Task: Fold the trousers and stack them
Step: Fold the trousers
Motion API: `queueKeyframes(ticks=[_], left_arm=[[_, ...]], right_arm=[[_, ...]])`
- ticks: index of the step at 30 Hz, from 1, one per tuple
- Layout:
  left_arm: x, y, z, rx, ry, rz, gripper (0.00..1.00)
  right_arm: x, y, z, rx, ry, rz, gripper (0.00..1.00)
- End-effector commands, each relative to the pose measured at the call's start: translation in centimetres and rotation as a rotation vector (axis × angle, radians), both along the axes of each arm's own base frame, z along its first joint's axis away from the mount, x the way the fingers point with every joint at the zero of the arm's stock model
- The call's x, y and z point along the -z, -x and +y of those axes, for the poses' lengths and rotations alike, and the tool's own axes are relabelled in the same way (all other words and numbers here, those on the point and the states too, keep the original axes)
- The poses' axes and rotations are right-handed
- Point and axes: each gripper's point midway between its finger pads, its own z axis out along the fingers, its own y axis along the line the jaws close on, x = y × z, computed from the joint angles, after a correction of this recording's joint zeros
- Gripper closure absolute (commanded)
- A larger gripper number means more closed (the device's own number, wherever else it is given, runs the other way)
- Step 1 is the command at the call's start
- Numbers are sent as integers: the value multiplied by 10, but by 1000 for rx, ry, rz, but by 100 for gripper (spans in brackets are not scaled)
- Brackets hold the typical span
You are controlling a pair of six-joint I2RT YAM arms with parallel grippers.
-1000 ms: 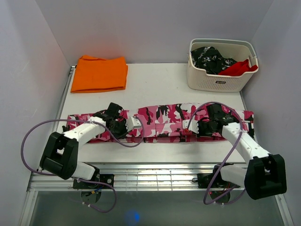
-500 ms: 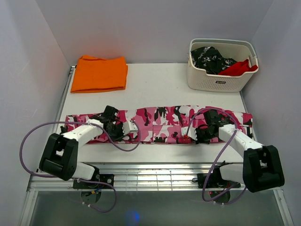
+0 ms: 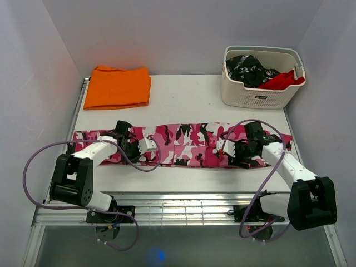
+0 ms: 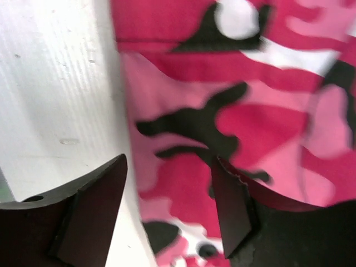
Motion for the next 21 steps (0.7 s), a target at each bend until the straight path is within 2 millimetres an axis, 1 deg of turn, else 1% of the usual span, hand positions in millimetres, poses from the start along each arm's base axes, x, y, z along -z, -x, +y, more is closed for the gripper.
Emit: queueKeyframes(ticks=[1,2,3,4,5,6,7,8,9,10,11,12,13,15,16,17,18,19,21], left_arm=[[10,17,40,-17,-132,51,90],[9,19,44,-32,-125,59,85],[7,20,45,-34,-115,65,73],[2,21,44,-34,-101,61,67],[-2,21,41,-34,-85,58,60],[-8,21,34,-26,-44,52,48],[-19,19,29,-23,-16,43,38],[-31,16,23,-31,17,19,36],[-41,15,13,-28,76,14,22],[-57,8,7,-31,112,-12,17],[-70,6,1,-57,153,-28,16],[-82,3,-9,-66,211,-32,15],[-91,-3,-14,-82,246,-53,11],[-114,-20,-24,-149,321,-100,10],[-121,-26,-29,-167,353,-115,10],[-126,-32,-32,-191,373,-128,10],[-132,-41,-35,-224,407,-146,10],[-134,-45,-38,-235,426,-154,10],[-132,-55,-41,-257,448,-167,10]], right_arm=[[-45,-17,-3,94,-40,-66,31],[-64,-30,-11,155,-63,-97,29],[-69,-31,-19,193,-71,-74,28],[-76,-34,-27,232,-80,-67,28],[-93,-48,-50,325,-97,-87,28],[-96,-43,-61,368,-98,-42,28],[-93,-45,-73,415,-101,4,29],[-105,-52,-96,502,-111,2,30],[-98,-44,-105,567,-121,101,31],[-99,-44,-115,630,-134,135,32],[-101,-42,-131,724,-155,173,34],[-105,-45,-139,823,-183,223,38],[-107,-41,-152,925,-206,257,39],[-109,-39,-165,1064,-224,290,40],[-108,-39,-174,1189,-244,302,39],[-104,-34,-182,1259,-217,305,37],[-96,-26,-183,1302,-209,325,37],[-92,-27,-189,1363,-218,309,36],[-84,-22,-193,1403,-207,292,34]])
